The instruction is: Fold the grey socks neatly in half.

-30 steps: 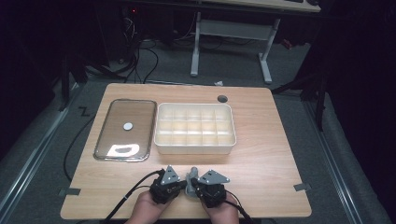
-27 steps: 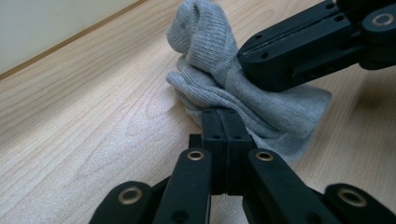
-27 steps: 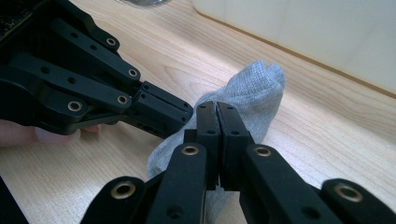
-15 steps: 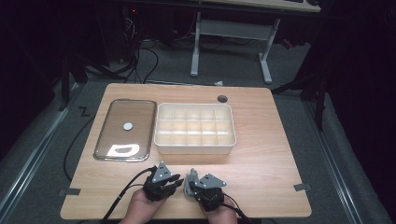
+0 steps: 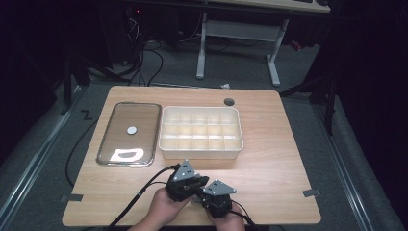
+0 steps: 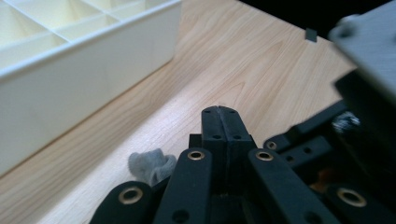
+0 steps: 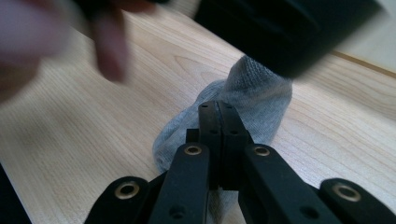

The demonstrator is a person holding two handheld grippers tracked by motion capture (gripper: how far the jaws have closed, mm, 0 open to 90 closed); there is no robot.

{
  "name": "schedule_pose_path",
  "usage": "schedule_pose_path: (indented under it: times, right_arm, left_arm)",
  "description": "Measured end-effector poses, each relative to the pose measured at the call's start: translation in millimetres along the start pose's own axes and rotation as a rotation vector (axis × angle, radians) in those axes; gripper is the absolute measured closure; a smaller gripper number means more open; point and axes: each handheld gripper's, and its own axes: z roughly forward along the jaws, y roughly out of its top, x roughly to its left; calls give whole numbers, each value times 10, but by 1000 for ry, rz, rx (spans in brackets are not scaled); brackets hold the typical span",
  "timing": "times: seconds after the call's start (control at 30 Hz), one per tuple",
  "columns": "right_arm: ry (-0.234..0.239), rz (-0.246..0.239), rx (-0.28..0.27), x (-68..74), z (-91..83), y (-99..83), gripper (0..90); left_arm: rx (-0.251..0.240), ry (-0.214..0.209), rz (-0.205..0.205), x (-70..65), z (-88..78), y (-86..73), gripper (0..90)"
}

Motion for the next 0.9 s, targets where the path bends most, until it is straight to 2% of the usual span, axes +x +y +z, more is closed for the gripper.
schedule_pose_path:
  times: [0.1,0.23,0.3,0.37,0.47,0.57,0.67,0.9]
  right_arm:
    - [7,2,-13,-6,1,-15,900]
    - [8,0,-15,-8,-3,-23,900]
    - [10,1,-19,-11,-1,-27,900]
    - [10,0,-21,-10,0,-28,900]
    - [13,4,-22,-13,1,-29,900]
    - [15,6,-23,-18,0,-30,900]
    - [13,4,-26,-16,0,-33,900]
    - [5,4,-16,-3,-21,-3,900]
  left_arm:
    - [31,12,-23,65,82,-30,899]
    - [44,33,-44,174,53,-115,900]
    - [56,57,-43,236,27,-163,900]
    - [63,52,-60,284,32,-219,900]
    - [56,66,-34,291,40,-285,900]
    - [27,54,-44,338,42,-361,900]
    - [7,51,-28,352,35,-413,900]
    - [-10,67,-4,329,38,-440,900]
